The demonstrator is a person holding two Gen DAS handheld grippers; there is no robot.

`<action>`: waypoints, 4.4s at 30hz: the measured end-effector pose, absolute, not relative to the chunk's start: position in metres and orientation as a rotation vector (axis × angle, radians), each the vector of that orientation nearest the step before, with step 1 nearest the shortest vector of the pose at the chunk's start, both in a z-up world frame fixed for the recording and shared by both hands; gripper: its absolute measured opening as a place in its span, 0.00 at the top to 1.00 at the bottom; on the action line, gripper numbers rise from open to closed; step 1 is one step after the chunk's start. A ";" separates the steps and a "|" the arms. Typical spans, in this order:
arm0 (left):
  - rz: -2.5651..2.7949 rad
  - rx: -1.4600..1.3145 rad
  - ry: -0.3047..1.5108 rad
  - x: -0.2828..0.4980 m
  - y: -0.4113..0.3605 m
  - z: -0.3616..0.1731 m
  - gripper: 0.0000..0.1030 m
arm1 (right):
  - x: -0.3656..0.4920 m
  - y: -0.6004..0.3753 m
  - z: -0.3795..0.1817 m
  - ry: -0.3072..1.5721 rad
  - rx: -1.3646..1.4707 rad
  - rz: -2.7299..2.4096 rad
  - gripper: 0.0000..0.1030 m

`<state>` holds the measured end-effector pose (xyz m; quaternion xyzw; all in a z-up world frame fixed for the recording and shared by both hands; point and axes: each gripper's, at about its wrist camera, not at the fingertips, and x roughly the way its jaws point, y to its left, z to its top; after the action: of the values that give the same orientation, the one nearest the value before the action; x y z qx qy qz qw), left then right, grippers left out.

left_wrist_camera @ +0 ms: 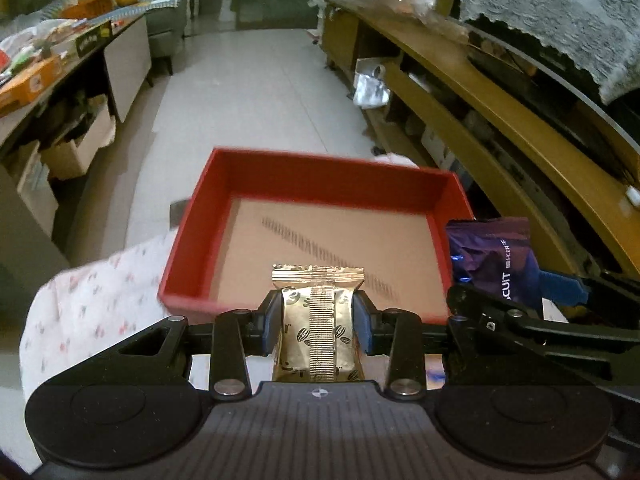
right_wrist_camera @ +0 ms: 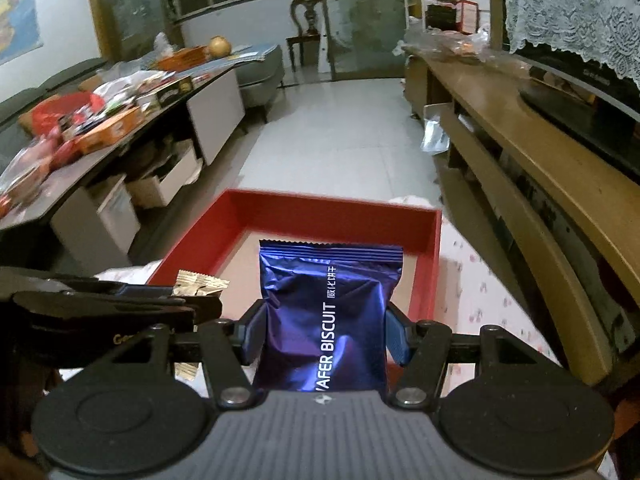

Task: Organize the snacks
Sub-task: 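Carry both packets over the red box with both tools, then open both tools to drop the packets into the red box, then withdraw both tools from the box back toward the snack pile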

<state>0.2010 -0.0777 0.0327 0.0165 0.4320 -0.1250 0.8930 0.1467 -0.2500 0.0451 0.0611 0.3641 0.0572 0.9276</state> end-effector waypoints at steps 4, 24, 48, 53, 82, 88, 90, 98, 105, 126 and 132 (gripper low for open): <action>-0.234 0.043 0.886 0.228 -0.083 0.026 0.56 | 0.181 -0.254 0.038 0.756 0.143 0.097 0.26; -0.160 0.089 1.035 0.255 -0.079 -0.037 0.57 | 0.228 -0.237 -0.033 0.907 0.035 0.092 0.26; -0.122 0.063 0.955 0.237 -0.076 -0.004 0.28 | 0.206 -0.235 -0.001 0.798 -0.008 0.038 0.23; -0.123 0.032 0.936 0.230 -0.071 0.007 0.25 | 0.199 -0.236 0.010 0.765 0.014 0.038 0.22; -0.164 -0.027 0.887 0.187 -0.055 0.032 0.19 | 0.149 -0.241 0.036 0.709 0.101 0.051 0.18; -0.166 -0.033 0.885 0.185 -0.055 0.033 0.19 | 0.145 -0.243 0.038 0.708 0.111 0.048 0.18; -0.167 -0.037 0.885 0.183 -0.054 0.034 0.19 | 0.144 -0.245 0.038 0.710 0.116 0.051 0.18; -0.174 -0.049 0.879 0.177 -0.050 0.037 0.18 | 0.136 -0.245 0.040 0.704 0.129 0.060 0.17; -0.175 -0.049 0.881 0.174 -0.049 0.037 0.18 | 0.128 -0.242 0.039 0.712 0.126 0.070 0.16; -0.178 -0.051 0.884 0.150 -0.040 0.037 0.17 | 0.104 -0.234 0.040 0.727 0.130 0.097 0.15; -0.176 -0.051 0.892 0.141 -0.032 0.035 0.17 | 0.096 -0.227 0.038 0.744 0.116 0.124 0.15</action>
<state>0.1406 -0.0324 0.0354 -0.0246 0.4306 -0.0849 0.8982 0.0961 -0.2273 0.0381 0.0568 0.3632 0.0604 0.9280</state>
